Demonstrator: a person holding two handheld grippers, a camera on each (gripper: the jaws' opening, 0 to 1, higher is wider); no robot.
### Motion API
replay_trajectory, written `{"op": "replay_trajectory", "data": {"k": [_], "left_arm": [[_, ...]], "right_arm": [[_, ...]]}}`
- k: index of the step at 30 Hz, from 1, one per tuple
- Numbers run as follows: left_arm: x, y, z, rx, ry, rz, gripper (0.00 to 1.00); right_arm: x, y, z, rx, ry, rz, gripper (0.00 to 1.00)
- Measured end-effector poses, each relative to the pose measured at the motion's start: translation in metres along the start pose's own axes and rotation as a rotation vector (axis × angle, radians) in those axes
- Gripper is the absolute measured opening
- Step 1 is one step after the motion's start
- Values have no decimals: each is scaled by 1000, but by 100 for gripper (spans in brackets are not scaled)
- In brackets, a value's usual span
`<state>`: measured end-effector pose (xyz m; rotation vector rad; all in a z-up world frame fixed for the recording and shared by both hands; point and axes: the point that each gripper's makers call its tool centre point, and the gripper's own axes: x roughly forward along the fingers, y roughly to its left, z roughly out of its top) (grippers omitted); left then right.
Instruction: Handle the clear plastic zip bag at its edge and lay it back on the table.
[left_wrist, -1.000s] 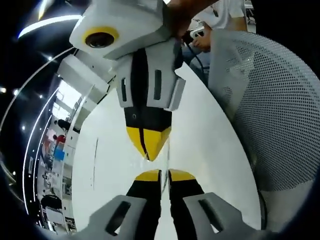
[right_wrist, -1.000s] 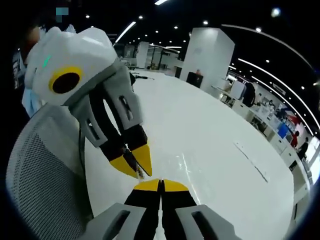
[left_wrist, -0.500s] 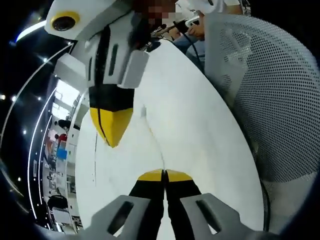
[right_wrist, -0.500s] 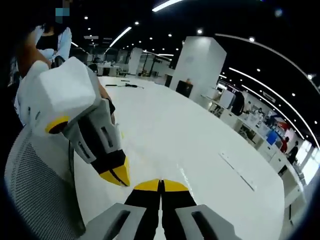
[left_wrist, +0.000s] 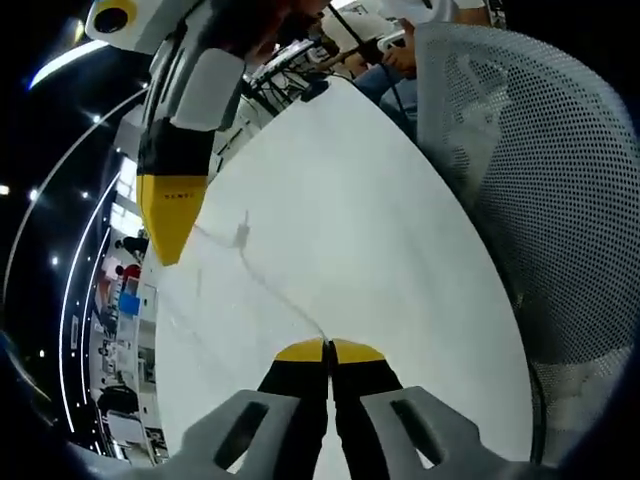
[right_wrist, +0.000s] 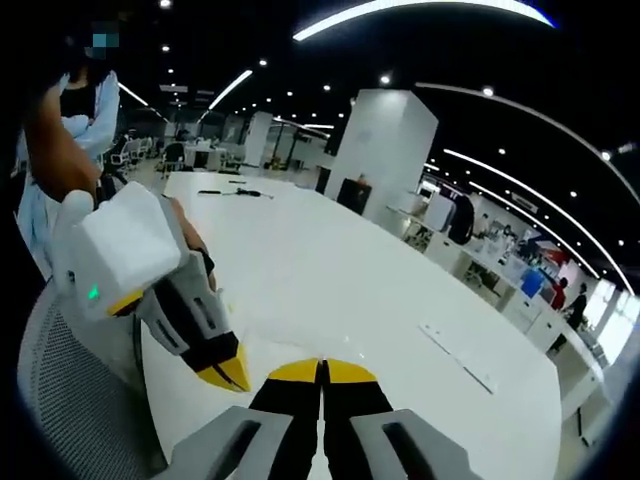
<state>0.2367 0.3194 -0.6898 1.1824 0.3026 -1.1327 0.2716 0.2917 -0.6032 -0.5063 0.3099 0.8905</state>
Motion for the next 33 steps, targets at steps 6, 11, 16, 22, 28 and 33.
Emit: {"op": "replay_trajectory", "data": {"k": [6,11,16,22,28,33], "left_arm": [[-1,0,-1,0,2,-1,0],[-1,2,-4,-4,5,4,0],[0,7,-5,-4,3,13,0],[-2,12,-1,-7,-10,23,0],[-4,14,11,-93,-98,13,0],[-10,16,25,-159,-183,5,1]], "right_arm": [[-2,-2,-1,1,-1,-9,0],[-2,-2,-1,-10,-3,-14,0],[-1,-2,-3,-38,10,-24,0],[-1,-1,-7,-85,31,-36,0],[1,0,-12,-96,48,-46,0],[5,2,-19,-118,70,-46,0]]}}
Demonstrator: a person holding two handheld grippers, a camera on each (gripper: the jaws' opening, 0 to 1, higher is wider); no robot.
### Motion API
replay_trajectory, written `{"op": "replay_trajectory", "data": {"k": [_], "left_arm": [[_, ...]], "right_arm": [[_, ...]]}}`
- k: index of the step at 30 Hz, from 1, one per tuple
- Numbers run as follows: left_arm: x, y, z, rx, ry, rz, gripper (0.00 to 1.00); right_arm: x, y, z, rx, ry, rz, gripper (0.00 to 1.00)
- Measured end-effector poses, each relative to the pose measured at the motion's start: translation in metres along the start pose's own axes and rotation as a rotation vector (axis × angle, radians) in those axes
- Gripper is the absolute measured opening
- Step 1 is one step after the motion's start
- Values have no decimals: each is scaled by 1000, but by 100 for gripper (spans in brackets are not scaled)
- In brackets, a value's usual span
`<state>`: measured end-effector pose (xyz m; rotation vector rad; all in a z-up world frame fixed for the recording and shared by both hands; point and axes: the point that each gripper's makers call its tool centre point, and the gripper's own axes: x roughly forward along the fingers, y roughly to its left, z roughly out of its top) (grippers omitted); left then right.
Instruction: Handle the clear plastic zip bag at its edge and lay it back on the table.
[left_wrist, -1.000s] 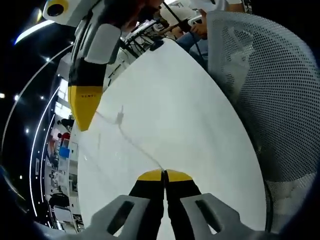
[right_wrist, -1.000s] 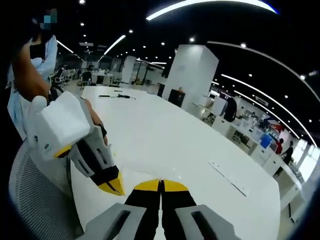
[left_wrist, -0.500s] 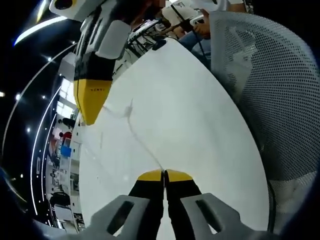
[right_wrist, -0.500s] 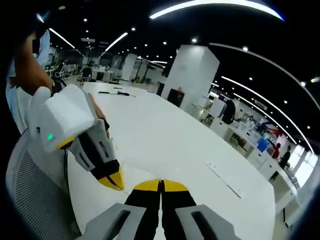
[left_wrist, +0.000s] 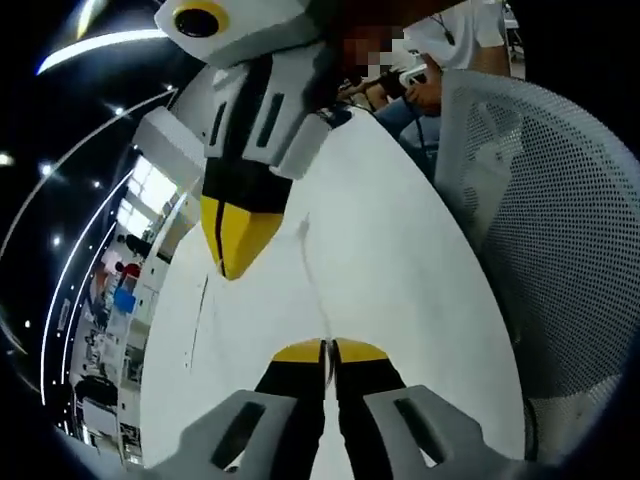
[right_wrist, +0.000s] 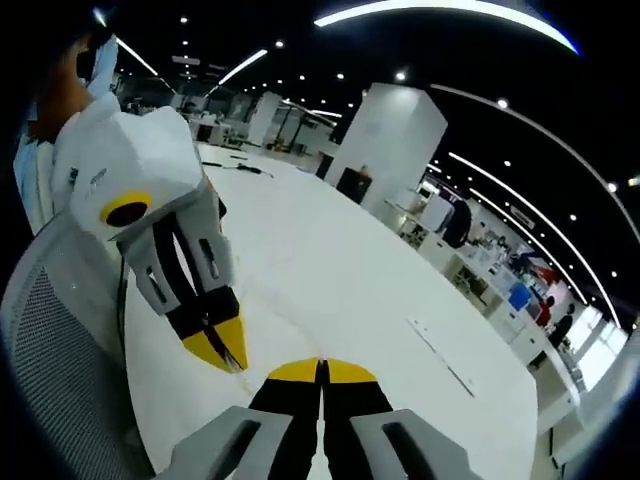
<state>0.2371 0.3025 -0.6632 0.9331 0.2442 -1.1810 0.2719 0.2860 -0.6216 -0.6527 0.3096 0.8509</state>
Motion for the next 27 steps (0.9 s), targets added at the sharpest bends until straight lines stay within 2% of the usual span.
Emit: {"op": "replay_trajectory", "data": {"k": [2,6,12,20,27], "left_arm": [[-2,1,7,-42,-35,-5,1],[-8,6,13,-89,-65,12,1],[-18,10,13,-164,-92,36,4],[-35,14,5,-281,-91,93,10],[-49,17,-13,-399,-86,144,17]], "right_arm": [[2,2,-2,-6,7,4,0],[7,5,-7,-13,24,9,0],[10,5,-12,-12,34,8,0],[14,4,-19,-33,59,-3,0],[19,2,-24,-36,69,-14,0]]}}
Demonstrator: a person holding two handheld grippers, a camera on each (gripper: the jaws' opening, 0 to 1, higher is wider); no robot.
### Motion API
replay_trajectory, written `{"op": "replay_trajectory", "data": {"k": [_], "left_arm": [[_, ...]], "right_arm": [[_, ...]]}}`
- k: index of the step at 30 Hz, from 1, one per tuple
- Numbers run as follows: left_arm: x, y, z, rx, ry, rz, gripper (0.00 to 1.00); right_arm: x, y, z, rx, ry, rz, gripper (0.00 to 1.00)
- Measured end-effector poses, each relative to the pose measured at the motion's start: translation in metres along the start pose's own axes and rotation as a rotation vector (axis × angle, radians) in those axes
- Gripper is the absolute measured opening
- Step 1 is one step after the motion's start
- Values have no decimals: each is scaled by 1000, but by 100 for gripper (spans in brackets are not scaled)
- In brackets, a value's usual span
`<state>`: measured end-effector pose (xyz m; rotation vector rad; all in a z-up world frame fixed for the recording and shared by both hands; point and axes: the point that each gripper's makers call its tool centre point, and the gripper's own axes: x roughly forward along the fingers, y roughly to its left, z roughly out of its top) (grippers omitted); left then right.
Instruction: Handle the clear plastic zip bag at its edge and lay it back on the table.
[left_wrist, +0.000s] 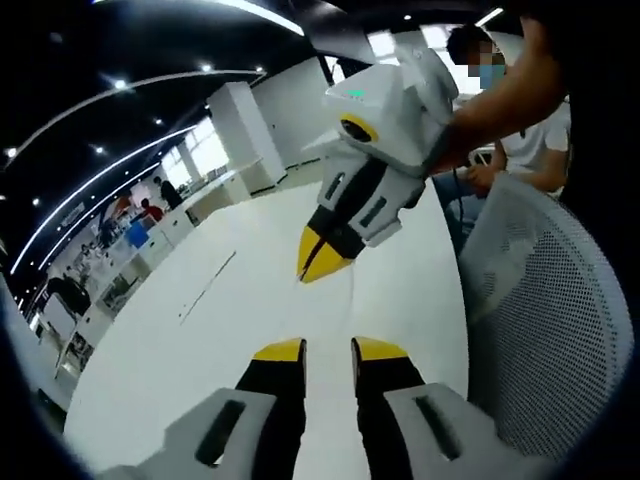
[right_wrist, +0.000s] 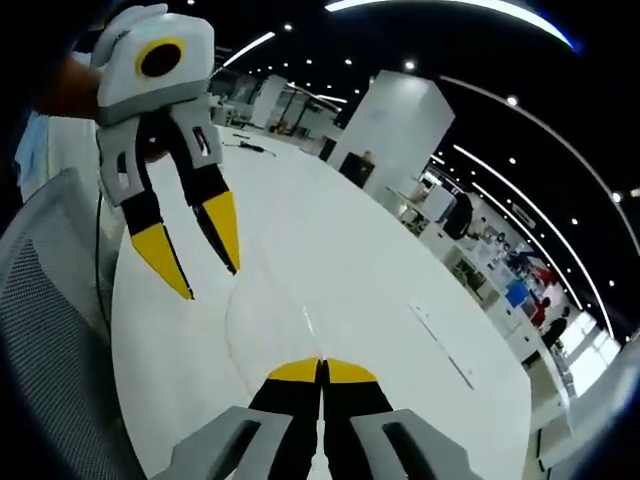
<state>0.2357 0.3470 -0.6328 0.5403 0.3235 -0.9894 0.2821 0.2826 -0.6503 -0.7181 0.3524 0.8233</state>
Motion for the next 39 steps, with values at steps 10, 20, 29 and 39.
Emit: {"op": "replay_trajectory", "data": {"k": [10,20,29,39], "left_arm": [[-17,2,-20,-106,9,48,24],[-28,6,-34,-224,-1,100,34],[-39,6,-49,-302,1,130,36],[-50,-5,-66,-356,10,145,39]], "right_arm": [[10,-1,-9,-6,19,-6,0],[17,3,-13,-21,31,11,0],[27,7,-22,-34,45,22,0],[35,12,-27,-49,56,31,0]]}}
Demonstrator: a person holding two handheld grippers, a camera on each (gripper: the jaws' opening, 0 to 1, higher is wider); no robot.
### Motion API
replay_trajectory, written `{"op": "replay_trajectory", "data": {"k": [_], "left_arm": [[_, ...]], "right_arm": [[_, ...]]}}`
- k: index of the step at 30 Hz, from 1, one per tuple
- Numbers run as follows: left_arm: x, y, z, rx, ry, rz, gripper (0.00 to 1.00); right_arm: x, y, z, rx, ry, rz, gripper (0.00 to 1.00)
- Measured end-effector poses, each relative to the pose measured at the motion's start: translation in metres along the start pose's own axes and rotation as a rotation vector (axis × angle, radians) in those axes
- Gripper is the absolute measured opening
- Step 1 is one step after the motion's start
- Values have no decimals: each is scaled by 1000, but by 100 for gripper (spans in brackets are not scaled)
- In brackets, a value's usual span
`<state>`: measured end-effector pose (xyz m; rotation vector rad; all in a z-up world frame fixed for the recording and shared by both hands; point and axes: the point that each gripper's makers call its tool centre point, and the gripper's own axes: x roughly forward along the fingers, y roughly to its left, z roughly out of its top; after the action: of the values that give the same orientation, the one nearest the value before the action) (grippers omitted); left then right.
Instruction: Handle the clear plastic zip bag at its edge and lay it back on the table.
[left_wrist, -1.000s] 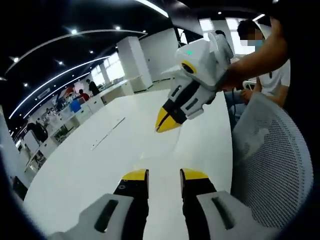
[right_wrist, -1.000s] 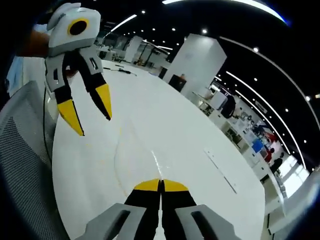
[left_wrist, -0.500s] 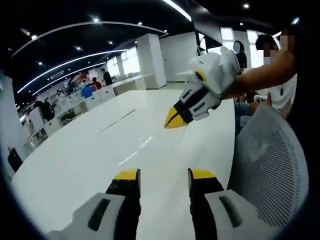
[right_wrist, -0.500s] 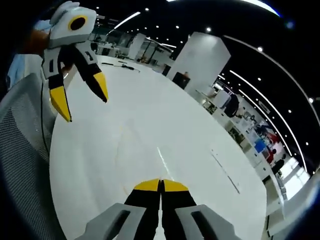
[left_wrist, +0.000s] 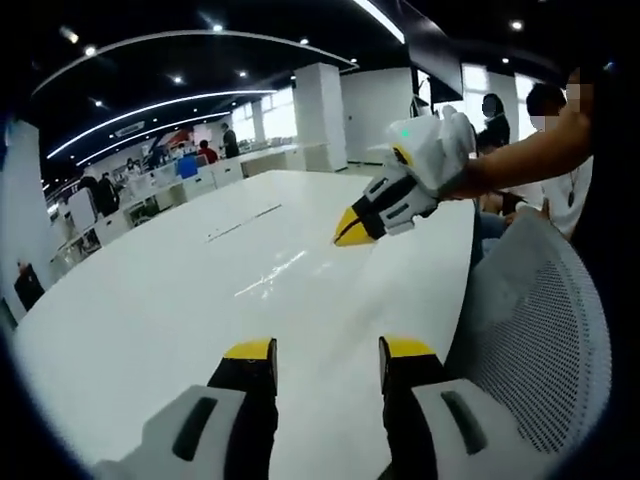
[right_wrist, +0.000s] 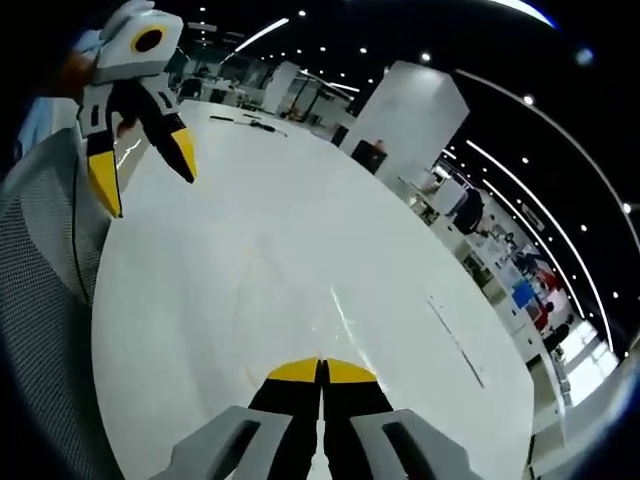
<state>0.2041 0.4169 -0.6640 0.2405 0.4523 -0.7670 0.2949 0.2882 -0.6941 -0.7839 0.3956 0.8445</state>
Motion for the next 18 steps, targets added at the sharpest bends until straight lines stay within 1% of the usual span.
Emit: {"op": "replay_trajectory", "data": {"k": [5,11,16,18], "left_arm": [[-6,-2,-11,-31,4,18,40],[-10,-2,-20,-42,20,37,40],[-15,-3,-20,-66,-3,48,41],[-17,-3,-25,-84,-4,46,41]], "right_arm": [[4,2,0,-12,2,6,0],[10,3,-2,-13,7,12,0],[14,3,-3,-10,9,15,0],[16,3,-4,-11,10,18,0]]}}
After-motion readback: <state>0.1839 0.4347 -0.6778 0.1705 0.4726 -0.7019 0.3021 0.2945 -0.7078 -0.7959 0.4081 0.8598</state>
